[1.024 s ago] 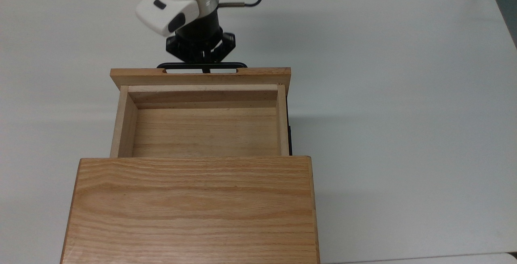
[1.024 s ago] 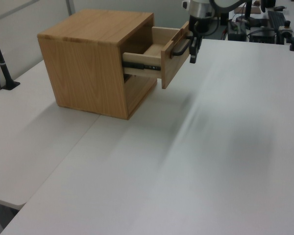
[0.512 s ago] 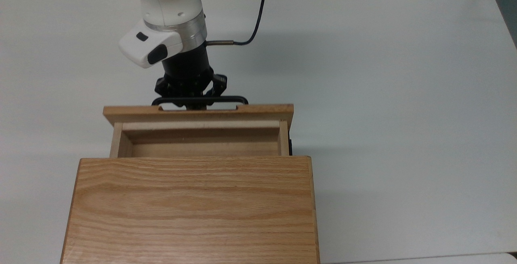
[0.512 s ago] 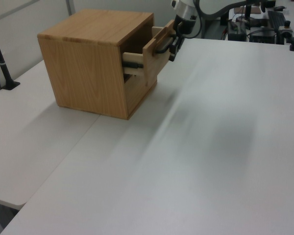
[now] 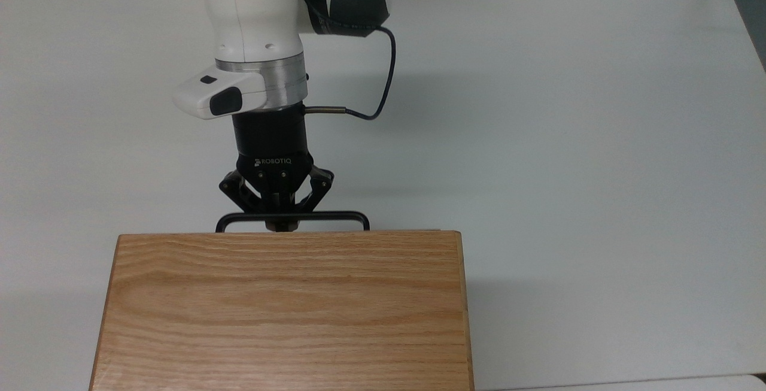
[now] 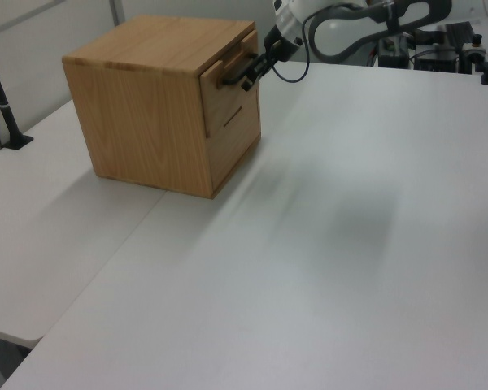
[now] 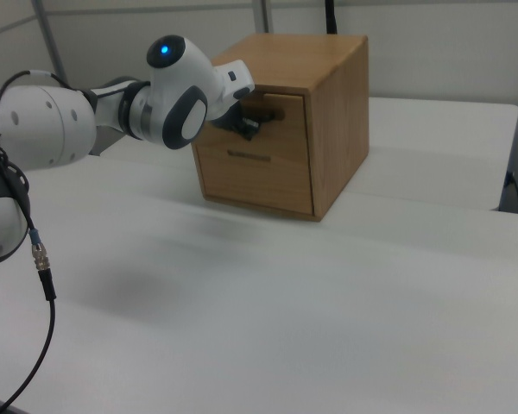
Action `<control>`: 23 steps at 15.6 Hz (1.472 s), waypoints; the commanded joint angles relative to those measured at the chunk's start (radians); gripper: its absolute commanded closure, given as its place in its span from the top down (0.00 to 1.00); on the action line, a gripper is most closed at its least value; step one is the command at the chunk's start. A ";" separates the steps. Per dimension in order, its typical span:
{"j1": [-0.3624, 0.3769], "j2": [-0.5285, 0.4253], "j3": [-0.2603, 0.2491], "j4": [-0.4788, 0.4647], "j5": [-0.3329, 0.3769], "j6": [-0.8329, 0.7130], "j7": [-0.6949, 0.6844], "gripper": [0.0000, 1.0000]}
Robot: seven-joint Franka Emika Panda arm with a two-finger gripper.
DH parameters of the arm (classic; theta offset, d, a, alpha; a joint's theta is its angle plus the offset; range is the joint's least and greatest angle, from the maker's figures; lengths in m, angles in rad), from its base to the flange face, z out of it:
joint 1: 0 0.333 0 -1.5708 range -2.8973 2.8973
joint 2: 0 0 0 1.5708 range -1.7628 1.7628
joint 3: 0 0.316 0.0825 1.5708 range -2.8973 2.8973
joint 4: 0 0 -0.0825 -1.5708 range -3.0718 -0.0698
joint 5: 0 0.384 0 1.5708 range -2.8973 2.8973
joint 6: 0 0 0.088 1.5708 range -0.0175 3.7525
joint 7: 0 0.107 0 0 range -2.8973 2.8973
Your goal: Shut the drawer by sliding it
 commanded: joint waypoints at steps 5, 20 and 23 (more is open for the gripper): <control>0.006 -0.029 -0.001 -0.026 0.011 0.033 0.007 0.00; 0.011 -0.489 -0.001 -0.308 -0.154 -0.842 -0.050 0.00; 0.011 -0.555 -0.001 -0.308 -0.164 -0.979 -0.007 0.00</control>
